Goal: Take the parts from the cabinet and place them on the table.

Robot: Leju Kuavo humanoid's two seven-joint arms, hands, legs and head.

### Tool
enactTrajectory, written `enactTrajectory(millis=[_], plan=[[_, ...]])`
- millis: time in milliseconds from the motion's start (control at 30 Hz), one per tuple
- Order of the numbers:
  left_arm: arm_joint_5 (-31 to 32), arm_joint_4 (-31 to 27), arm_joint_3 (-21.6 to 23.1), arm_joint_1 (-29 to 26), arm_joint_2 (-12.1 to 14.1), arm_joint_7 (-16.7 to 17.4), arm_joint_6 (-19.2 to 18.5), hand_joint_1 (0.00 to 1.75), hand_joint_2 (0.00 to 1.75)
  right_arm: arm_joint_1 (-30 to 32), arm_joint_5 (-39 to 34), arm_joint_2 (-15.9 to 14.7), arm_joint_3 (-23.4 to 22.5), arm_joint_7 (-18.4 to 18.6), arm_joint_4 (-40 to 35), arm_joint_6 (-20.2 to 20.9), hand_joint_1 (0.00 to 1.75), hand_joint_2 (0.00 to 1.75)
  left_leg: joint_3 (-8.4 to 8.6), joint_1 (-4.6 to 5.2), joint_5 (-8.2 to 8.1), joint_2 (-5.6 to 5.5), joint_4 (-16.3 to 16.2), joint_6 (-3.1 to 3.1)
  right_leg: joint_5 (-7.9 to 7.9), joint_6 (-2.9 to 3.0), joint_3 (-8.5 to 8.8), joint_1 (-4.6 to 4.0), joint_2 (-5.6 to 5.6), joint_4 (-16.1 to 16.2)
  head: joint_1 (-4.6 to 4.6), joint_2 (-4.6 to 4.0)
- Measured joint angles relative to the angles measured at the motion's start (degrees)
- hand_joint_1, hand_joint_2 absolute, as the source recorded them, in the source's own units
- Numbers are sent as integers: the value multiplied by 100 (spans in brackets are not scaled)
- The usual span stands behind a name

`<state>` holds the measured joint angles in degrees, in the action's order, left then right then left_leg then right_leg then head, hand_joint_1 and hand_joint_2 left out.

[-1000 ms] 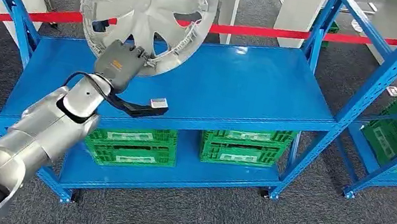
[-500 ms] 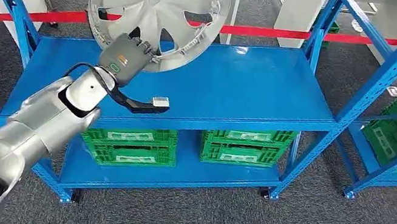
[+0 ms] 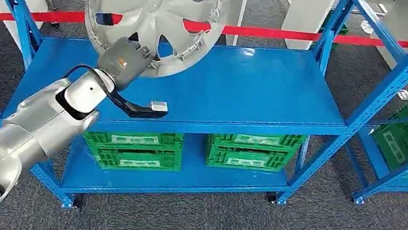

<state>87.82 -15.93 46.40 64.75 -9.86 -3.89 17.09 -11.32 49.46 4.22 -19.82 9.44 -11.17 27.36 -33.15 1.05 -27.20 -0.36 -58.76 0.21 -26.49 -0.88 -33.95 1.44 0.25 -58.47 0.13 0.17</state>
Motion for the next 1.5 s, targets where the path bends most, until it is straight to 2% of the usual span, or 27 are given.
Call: enactTrajectory(millis=[67,100,200,233,300,367,400,433,567,633,700,733,800,867,900,933,1000,1067,1133,1200,1233,1267,1333,1367,1400,1433,1500], plan=[[0,-15,2,-7,-2,0,-2,175,175,5,0,-2,0,0,-2,-2,0,175,66,-85,112,24,129,80,-21,-47,12,-7,4,21,0,0],[-2,-15,2,0,0,2,-15,175,175,2,0,-2,0,0,-4,0,0,175,76,-82,134,38,164,97,-146,-49,-40,-28,-3,-124,7,0],[4,-2,13,-13,2,9,-52,175,175,10,2,0,-2,0,-2,0,0,175,40,-86,145,45,150,114,-753,-62,-629,-17,-3,-1367,9,0],[7,11,22,-30,2,9,-77,175,175,22,11,0,-2,2,-2,0,0,175,24,-86,142,45,132,114,-804,-74,-801,-17,-3,-1696,11,0],[9,20,37,-77,4,-7,-111,175,175,26,28,-2,-2,7,-2,0,0,175,2,-94,129,43,94,103,-501,-86,-751,1,-6,-1499,11,0],[9,22,39,-99,7,-39,-114,175,175,6,28,-11,-2,15,-4,0,0,175,-45,-119,83,40,-11,45,37,-104,-286,29,-35,-491,9,0],[9,22,39,-97,7,-44,-114,175,175,-3,31,-9,-2,13,-4,0,0,175,-105,-112,55,34,-63,-1,-52,-107,-156,24,-64,-205,9,0],[9,20,41,-88,9,-44,-116,175,175,-12,35,-7,-2,13,-7,-2,0,175,-159,-77,53,22,-103,-34,36,-36,-194,-20,-27,-260,11,0],[-2,24,46,-101,41,-66,-146,175,175,-9,63,-4,-2,7,-4,-2,0,175,-215,-79,56,12,-144,-150,69,124,-272,25,-12,-203,2,0],[-4,24,48,-100,59,-79,-151,175,175,-27,85,-11,-2,15,-7,-2,0,175,-362,-101,-354,14,-533,-215,125,206,-309,24,-12,-184,-15,0],[-4,33,52,-107,61,-87,-162,175,175,-36,94,-11,-2,15,-7,-2,0,175,-666,-118,-852,14,-1429,-259,179,226,-379,16,-12,-187,-13,0],[-2,37,59,-119,61,-87,-171,175,175,-35,94,-11,-2,15,-7,-2,0,175,-744,-122,-952,15,-1725,-268,209,225,-413,14,-12,-188,-15,0],[-2,46,83,-133,59,-94,-212,175,175,-38,98,-11,-2,20,-7,-2,0,175,-571,-127,-798,15,-1590,-256,278,217,-491,15,-11,-194,-13,0],[-2,44,103,-134,59,-103,-227,175,175,-39,109,-11,-2,33,-7,-2,0,175,29,-127,-395,13,-639,-212,354,187,-565,15,1,-196,-13,0],[-4,44,107,-123,59,-103,-227,175,175,-40,111,-11,-2,33,-7,-2,0,175,312,-124,-396,7,-161,-184,390,161,-580,16,4,-197,-15,0],[-4,42,111,-118,49,-103,-229,175,175,-39,111,-11,-2,33,-7,-2,0,175,404,-97,-412,6,-85,-176,440,108,-604,-7,4,-181,-13,0],[-4,29,133,-100,41,-103,-227,175,175,-52,111,-13,-2,33,-7,-2,0,175,295,-78,-318,-4,-72,-139,539,33,-588,-3,1,-130,-13,0],[-4,33,138,-91,39,-107,-227,175,175,-46,111,-13,-2,35,-6,-2,0,175,233,-110,-180,13,-8,-19,598,-50,-630,14,-3,-72,-15,0],[-7,28,140,-88,28,-118,-212,175,175,-33,111,-13,-2,35,-7,0,0,175,110,-111,-51,34,2,66,57,-69,-774,9,-9,-430,-9,0],[-24,28,140,-100,22,-157,-208,175,175,-12,94,-11,-2,17,-7,7,0,175,-61,-93,77,35,-11,104,-570,-89,-1035,1,-7,-1377,-7,0],[-24,31,140,-110,11,-171,-201,175,175,2,92,-11,-4,13,-7,4,0,175,-150,-78,134,35,-24,111,-671,-92,-1114,-5,-7,-1760,-7,0],[-28,31,142,-126,-2,-190,-199,175,175,16,74,-13,-11,-11,-7,4,0,175,-233,-67,184,33,-40,110,-602,-84,-1082,-13,-7,-1890,-7,0],[-33,31,144,-154,-39,-212,-201,175,175,41,39,-13,-39,-26,-7,4,0,175,-366,-53,264,32,-72,101,-257,-41,-677,-42,-8,-1479,-7,0],[-35,28,144,-153,-59,-216,-205,175,175,41,33,-13,-46,-35,-7,4,0,175,-432,-49,304,31,-99,89,-124,1,-313,-63,-9,-978,-7,0],[-37,28,144,-148,-79,-221,-205,175,175,36,24,-13,-50,-46,-7,4,0,175,-482,-50,337,33,-131,66,-214,56,18,-86,-12,-470,-7,0],[-39,24,144,-142,-87,-232,-205,175,175,33,9,-11,-52,-65,-7,4,0,175,-544,-14,363,37,-148,35,-343,90,194,-117,-18,-170,-7,0],[-39,20,153,-147,-141,-295,-195,175,175,64,-63,-9,-115,-74,-7,4,0,175,-545,-36,454,53,-131,-21,-278,109,129,-130,-1,-167,-11,0]])
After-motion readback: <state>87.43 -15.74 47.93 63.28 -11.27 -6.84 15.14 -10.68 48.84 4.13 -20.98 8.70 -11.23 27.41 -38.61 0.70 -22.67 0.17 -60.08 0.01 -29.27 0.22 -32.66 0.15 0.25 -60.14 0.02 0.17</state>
